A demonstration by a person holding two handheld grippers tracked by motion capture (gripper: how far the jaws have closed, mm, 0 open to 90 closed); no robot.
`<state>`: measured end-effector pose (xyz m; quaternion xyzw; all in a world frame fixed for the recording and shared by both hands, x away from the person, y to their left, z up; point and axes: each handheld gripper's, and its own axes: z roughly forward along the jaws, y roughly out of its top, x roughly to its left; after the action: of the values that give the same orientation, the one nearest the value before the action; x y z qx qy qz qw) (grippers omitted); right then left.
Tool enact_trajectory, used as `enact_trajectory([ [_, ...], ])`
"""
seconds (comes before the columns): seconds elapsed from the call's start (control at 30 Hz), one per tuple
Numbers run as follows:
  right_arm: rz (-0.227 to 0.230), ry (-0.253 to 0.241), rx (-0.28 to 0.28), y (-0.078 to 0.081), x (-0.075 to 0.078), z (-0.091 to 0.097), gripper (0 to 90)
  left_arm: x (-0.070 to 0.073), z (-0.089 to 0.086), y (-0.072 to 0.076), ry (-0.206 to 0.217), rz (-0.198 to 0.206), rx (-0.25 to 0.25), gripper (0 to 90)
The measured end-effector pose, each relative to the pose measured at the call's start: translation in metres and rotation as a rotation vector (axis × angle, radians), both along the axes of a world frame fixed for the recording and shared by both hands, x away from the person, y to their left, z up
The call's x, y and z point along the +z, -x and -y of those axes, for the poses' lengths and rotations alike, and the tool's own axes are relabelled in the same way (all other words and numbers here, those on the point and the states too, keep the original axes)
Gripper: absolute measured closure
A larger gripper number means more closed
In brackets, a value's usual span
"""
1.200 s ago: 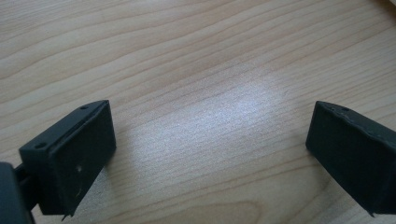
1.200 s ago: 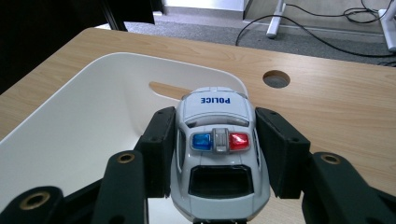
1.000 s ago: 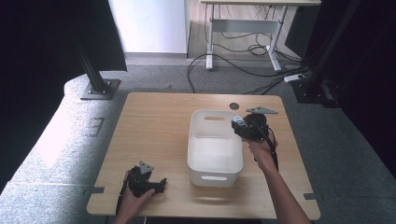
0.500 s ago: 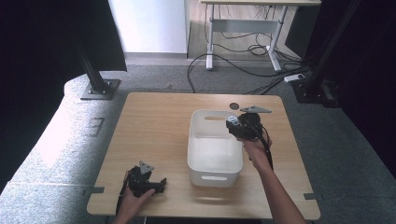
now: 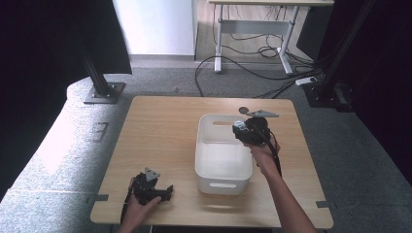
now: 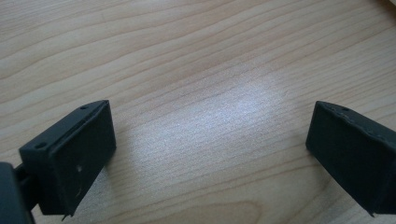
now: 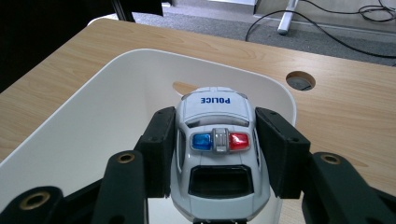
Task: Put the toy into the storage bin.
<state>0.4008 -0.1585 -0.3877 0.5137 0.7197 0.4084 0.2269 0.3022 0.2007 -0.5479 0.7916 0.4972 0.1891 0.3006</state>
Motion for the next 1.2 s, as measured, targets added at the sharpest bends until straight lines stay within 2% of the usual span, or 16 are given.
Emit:
enact_trajectory([
  [0.57, -0.009, 0.001, 0.018, -0.005, -0.001, -0.017, 50.1, 0.000, 0.000, 0.000, 0.000, 0.000, 0.000, 1.5],
  [0.87, -0.027, 0.017, 0.035, -0.009, -0.008, -0.029, 50.0, 0.000, 0.000, 0.001, 0.000, -0.001, 0.000, 1.6],
  [1.2, -0.031, 0.015, 0.046, -0.012, -0.009, -0.040, 50.1, 0.000, 0.000, 0.001, 0.000, -0.001, -0.002, 1.6],
])
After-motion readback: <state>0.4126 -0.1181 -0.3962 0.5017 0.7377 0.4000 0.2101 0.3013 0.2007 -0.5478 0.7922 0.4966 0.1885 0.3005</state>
